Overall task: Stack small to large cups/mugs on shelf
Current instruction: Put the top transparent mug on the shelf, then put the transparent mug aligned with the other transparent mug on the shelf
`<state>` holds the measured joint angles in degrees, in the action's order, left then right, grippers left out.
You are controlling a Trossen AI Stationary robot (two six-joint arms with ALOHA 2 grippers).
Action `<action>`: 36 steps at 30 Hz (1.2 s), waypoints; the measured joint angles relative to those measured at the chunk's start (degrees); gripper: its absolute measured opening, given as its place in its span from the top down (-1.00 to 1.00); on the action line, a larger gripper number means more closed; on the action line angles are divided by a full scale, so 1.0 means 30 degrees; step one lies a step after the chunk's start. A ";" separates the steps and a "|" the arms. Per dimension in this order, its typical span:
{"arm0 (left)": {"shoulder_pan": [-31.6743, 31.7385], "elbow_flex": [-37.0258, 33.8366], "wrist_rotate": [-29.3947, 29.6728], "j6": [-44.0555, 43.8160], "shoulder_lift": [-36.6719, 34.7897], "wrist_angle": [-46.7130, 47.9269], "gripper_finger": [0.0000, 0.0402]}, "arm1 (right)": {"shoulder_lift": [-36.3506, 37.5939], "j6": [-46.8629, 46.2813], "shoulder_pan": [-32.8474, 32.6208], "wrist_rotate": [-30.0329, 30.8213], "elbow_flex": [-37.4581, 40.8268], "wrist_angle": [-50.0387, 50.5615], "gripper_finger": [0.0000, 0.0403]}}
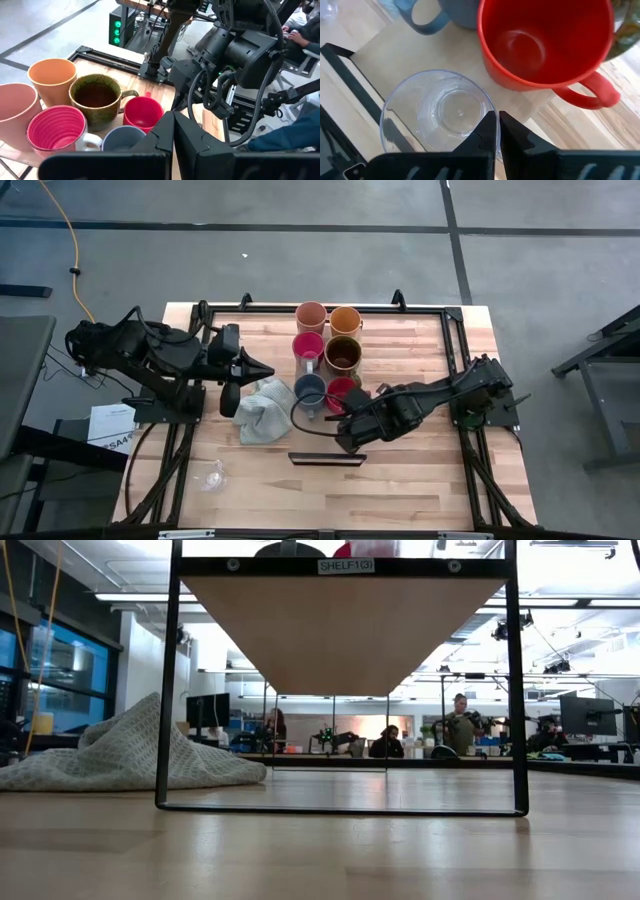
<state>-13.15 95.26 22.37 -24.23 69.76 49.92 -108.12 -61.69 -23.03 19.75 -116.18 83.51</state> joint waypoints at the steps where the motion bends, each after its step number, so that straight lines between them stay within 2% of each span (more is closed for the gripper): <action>1: 0.0000 0.0000 0.0000 0.0000 -0.0009 -0.0002 1.00 | 0.0000 0.0008 0.0000 -0.0026 0.0000 -0.0113 1.00; 20: 0.0000 0.0000 -0.0218 -0.0057 -0.0074 0.0006 1.00 | 0.0000 -0.0437 0.0044 -0.0277 0.0022 -0.0197 0.98; 23: 0.0000 0.0000 -0.0261 -0.0058 -0.0074 0.0006 1.00 | 0.0000 -0.0434 0.0044 -0.0284 0.0029 -0.0205 0.89; 30: 0.0000 0.0000 -0.0306 -0.0051 -0.0074 0.0006 1.00 | 0.0015 -0.0426 0.0044 -0.0284 0.0029 -0.0242 0.52; 36: 0.0000 0.0004 -0.0306 0.0006 -0.0098 0.0006 1.00 | 0.0022 -0.0106 0.0051 -0.0632 -0.0151 -0.0213 0.39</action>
<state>-13.15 95.28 21.45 -24.21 69.47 49.93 -108.05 -62.01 -22.87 17.85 -116.63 82.87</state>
